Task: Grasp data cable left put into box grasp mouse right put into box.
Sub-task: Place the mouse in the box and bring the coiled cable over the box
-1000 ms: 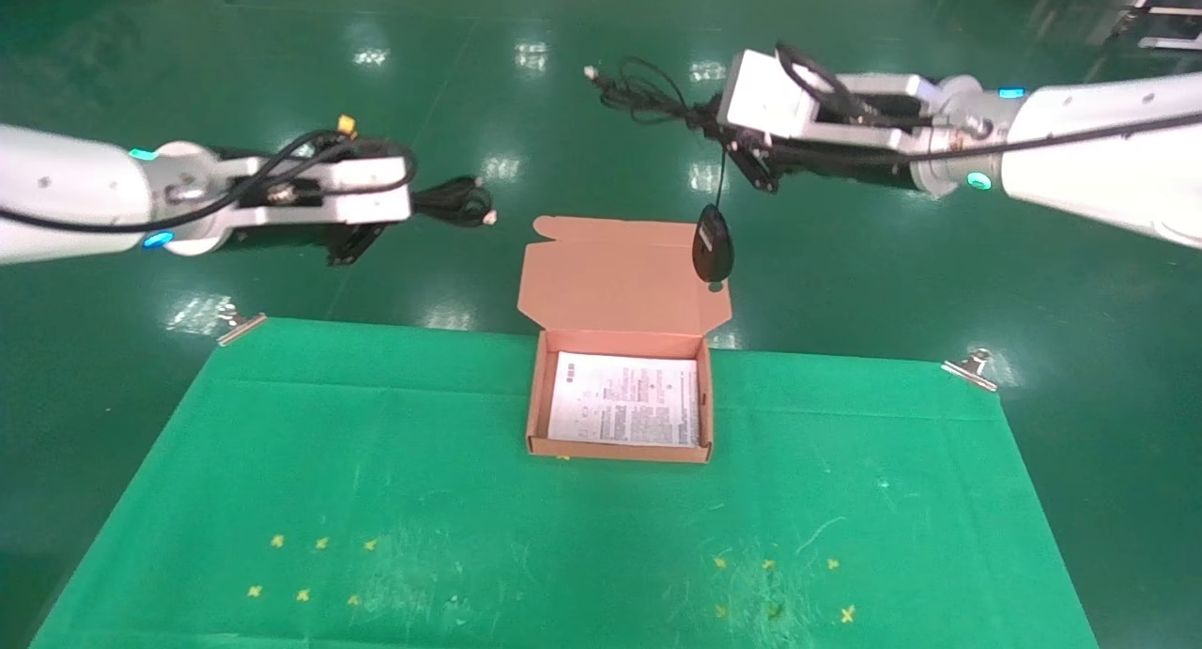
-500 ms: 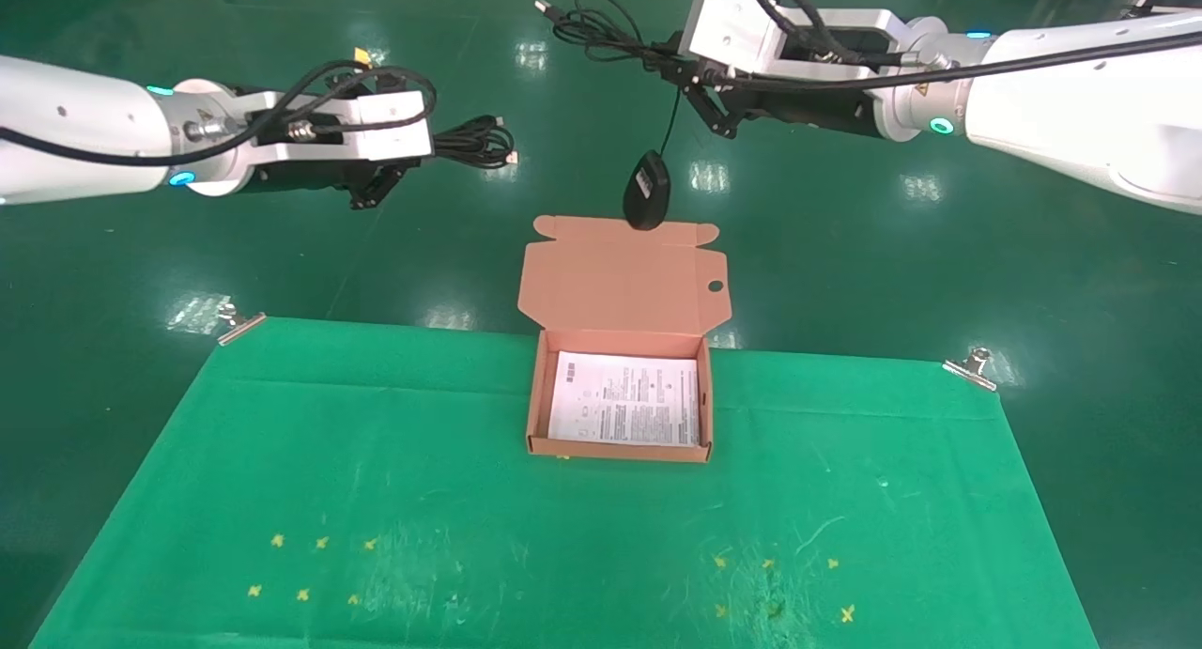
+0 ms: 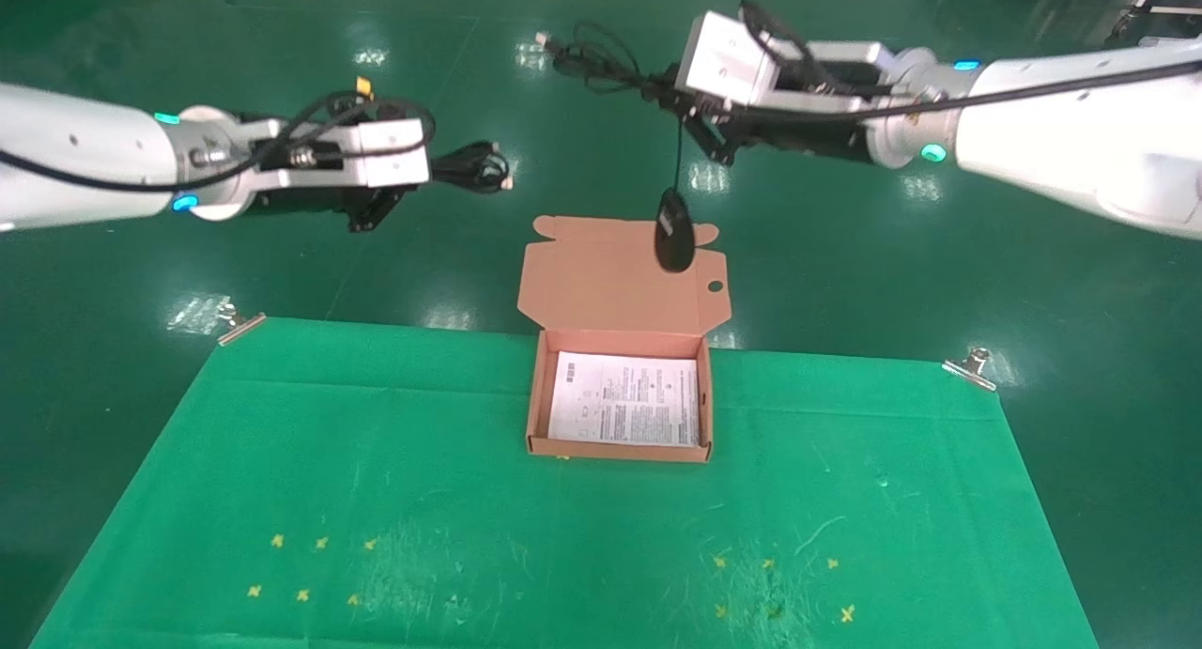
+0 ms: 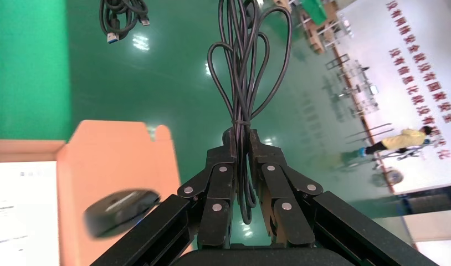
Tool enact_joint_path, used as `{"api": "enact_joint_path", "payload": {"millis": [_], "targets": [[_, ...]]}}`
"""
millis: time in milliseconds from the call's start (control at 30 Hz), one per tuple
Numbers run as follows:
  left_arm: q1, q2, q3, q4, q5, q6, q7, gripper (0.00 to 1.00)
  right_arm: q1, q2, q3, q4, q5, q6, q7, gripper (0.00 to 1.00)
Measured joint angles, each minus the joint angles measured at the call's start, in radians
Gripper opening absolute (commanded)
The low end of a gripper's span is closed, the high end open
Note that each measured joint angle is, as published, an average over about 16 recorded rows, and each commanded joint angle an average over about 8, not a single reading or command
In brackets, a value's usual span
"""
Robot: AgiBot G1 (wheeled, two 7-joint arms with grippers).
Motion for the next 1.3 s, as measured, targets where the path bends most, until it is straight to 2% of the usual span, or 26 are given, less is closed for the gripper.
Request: {"api": "enact_joint_path", "payload": {"millis": [700,1000,1300], "targets": [[0.071,-0.047,0.038,-0.039,0.108,0.046,-0.109,0.00,-0.050,-0.114,-0.026,-0.133,-0.008,0.053,-0.054,0.00],[0.083,-0.072,0.045,-0.083,0.143,0.078,-0.156,0.00,-0.075,-0.145,-0.059,-0.181,0.024,0.068,-0.078,0.00],[0.088,-0.080,0.046,-0.107,0.157,0.089,-0.180,0.00,-0.115,-0.152,-0.125,-0.169,0.076,0.079,-0.052,0.00]]}}
